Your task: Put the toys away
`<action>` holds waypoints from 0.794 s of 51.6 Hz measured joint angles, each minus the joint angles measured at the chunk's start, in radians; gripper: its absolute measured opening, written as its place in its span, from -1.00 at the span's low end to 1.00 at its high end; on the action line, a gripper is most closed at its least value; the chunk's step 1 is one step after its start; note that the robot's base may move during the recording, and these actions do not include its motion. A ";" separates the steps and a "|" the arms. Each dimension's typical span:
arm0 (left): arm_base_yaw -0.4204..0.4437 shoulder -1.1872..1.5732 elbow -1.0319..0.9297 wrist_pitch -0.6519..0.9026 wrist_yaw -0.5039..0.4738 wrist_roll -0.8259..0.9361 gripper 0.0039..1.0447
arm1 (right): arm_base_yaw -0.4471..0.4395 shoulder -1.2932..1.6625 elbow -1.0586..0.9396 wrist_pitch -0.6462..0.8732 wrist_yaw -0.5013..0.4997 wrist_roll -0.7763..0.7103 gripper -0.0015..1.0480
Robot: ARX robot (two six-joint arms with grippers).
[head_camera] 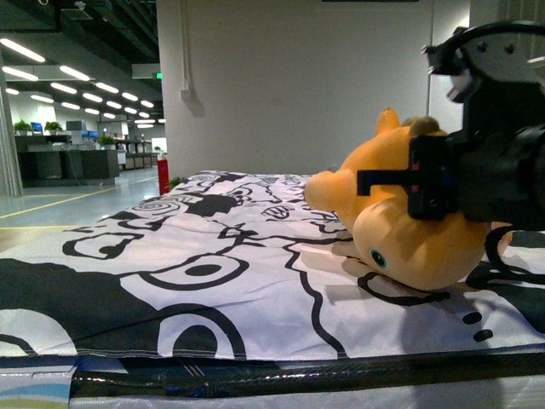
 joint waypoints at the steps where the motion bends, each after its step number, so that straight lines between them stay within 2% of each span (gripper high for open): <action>1: 0.000 0.000 0.000 0.000 0.000 0.000 0.88 | -0.008 -0.016 -0.005 -0.003 -0.013 0.008 -0.82; 12: 0.000 0.000 0.000 0.000 0.000 0.000 0.88 | -0.103 -0.183 -0.047 -0.058 -0.119 0.107 -0.86; 37: 0.000 0.000 0.000 0.000 0.000 0.000 0.88 | -0.351 -0.723 -0.343 -0.220 -0.530 0.219 -0.86; 41: 0.000 0.000 0.000 0.000 0.000 0.000 0.88 | -0.371 -0.816 -0.399 -0.251 -0.570 0.218 -0.86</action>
